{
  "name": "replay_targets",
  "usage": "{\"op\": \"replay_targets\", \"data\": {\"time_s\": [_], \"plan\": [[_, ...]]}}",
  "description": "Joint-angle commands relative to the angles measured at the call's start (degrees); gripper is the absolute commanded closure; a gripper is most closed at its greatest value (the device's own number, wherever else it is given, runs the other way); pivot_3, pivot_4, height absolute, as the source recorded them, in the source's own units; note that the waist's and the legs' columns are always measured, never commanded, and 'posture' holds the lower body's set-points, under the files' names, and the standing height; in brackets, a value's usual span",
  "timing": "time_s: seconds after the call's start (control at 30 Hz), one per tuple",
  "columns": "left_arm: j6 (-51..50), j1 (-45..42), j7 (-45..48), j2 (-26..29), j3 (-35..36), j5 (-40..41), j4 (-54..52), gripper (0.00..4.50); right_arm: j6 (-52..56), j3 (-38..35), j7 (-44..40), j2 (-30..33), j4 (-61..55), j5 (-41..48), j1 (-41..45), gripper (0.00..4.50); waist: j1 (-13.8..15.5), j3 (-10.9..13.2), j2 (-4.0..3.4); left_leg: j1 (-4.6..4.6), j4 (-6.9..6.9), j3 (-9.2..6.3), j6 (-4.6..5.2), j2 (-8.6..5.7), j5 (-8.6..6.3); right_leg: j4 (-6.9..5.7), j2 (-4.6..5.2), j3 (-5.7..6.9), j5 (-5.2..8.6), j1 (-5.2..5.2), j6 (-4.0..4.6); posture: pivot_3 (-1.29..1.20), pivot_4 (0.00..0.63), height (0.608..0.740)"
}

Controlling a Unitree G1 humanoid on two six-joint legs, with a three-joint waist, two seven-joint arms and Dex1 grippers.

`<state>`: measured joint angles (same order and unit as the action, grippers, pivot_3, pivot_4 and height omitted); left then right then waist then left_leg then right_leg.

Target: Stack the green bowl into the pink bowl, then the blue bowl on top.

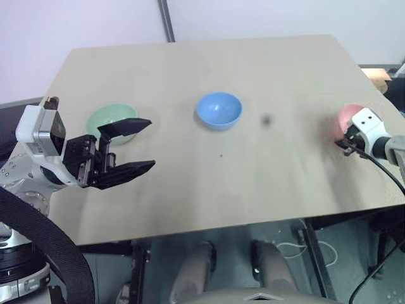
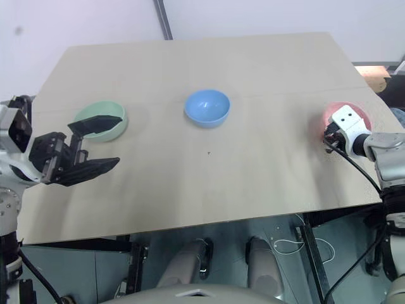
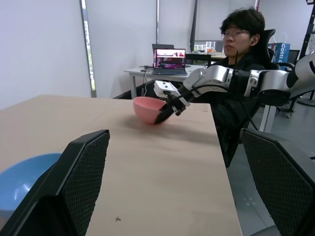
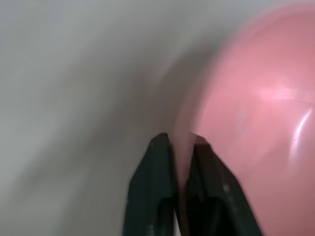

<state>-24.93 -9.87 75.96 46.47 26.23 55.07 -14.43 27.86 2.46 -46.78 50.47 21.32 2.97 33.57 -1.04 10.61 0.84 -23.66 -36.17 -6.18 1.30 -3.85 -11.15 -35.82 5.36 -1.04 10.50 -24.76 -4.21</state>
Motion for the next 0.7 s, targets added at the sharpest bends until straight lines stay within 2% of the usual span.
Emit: {"op": "replay_targets", "data": {"time_s": [0.03,0.13,0.23,0.33,0.43,0.57,0.6,0.67,0.7], "plan": [[0.18,0.38,-1.26,-0.65,0.54,0.49,-1.34,0.0,-6.3,0.47,0.52,-0.86,-1.71,-1.76,0.62,4.42,0.04,0.01,-0.01,0.0,-0.01,0.0,0.0,0.0,0.0,0.0,-0.01,0.0,0.0,0.0,0.0,0.0,0.15,0.74],[1.23,2.27,-2.12,-0.95,2.05,-1.21,0.32,0.0,-11.61,0.53,-4.95,-1.57,-11.8,1.52,-1.69,4.42,-0.01,0.05,-0.08,-0.01,-0.01,0.03,-0.02,0.02,-0.01,-0.01,-0.03,-0.04,-0.01,-0.03,0.0,0.0,0.15,0.74],[3.31,5.27,-2.06,-1.03,3.54,-3.76,2.35,0.0,-7.16,3.27,-7.0,-4.83,-26.58,5.01,-4.45,4.42,-0.31,0.07,-0.12,-0.02,0.0,0.02,-0.11,0.13,-0.07,0.0,-0.16,-0.09,-0.07,-0.07,0.0,0.0,0.15,0.74],[4.7,8.22,-2.21,-1.33,4.79,-4.96,3.24,0.0,-4.28,10.0,-5.92,-10.06,-36.22,3.77,-5.99,4.42,-0.47,0.05,-0.08,0.01,-0.01,-0.05,-0.18,0.24,-0.11,-0.01,-0.28,-0.05,-0.03,-0.07,0.01,0.0,0.15,0.74],[5.42,9.92,-2.58,-1.56,5.55,-5.37,3.47,0.0,-1.96,15.52,-2.45,-16.02,-36.41,0.62,-5.45,4.42,-0.26,0.06,-0.1,0.0,-0.08,-0.13,-0.23,0.29,-0.13,-0.01,-0.33,0.01,0.01,-0.05,0.01,0.0,0.15,0.74],[6.07,11.49,-2.74,-1.59,6.22,-5.77,3.06,0.0,0.46,21.35,-0.62,-22.31,-30.32,-2.65,-2.1,4.42,0.16,0.0,-0.01,-0.02,-0.16,-0.15,-0.24,0.26,-0.14,-0.01,-0.33,0.0,-0.01,-0.04,0.04,0.0,0.15,0.74],[6.04,11.65,-2.93,-1.61,6.34,-5.68,2.78,0.0,0.78,22.45,-0.84,-23.25,-28.88,-3.33,-1.44,3.62,0.13,-0.01,0.01,-0.01,-0.16,-0.15,-0.24,0.27,-0.14,-0.01,-0.34,0.0,-0.03,-0.05,0.07,0.0,0.15,0.74],[6.14,12.03,-3.36,-1.63,6.43,-5.82,2.2,0.0,0.04,23.9,-0.6,-24.44,-26.95,-5.1,-0.65,2.67,0.27,-0.01,0.01,0.02,-0.16,-0.19,-0.26,0.28,-0.14,-0.03,-0.38,0.03,-0.05,-0.04,0.1,0.0,0.15,0.74],[6.25,12.33,-3.56,-1.62,6.48,-5.97,1.82,0.0,-0.74,24.24,-0.22,-24.68,-26.69,-6.02,-0.35,2.35,0.33,-0.01,0.01,0.0,-0.16,-0.23,-0.27,0.28,-0.14,-0.03,-0.38,0.09,-0.06,-0.04,0.12,0.0,0.15,0.74]]}}
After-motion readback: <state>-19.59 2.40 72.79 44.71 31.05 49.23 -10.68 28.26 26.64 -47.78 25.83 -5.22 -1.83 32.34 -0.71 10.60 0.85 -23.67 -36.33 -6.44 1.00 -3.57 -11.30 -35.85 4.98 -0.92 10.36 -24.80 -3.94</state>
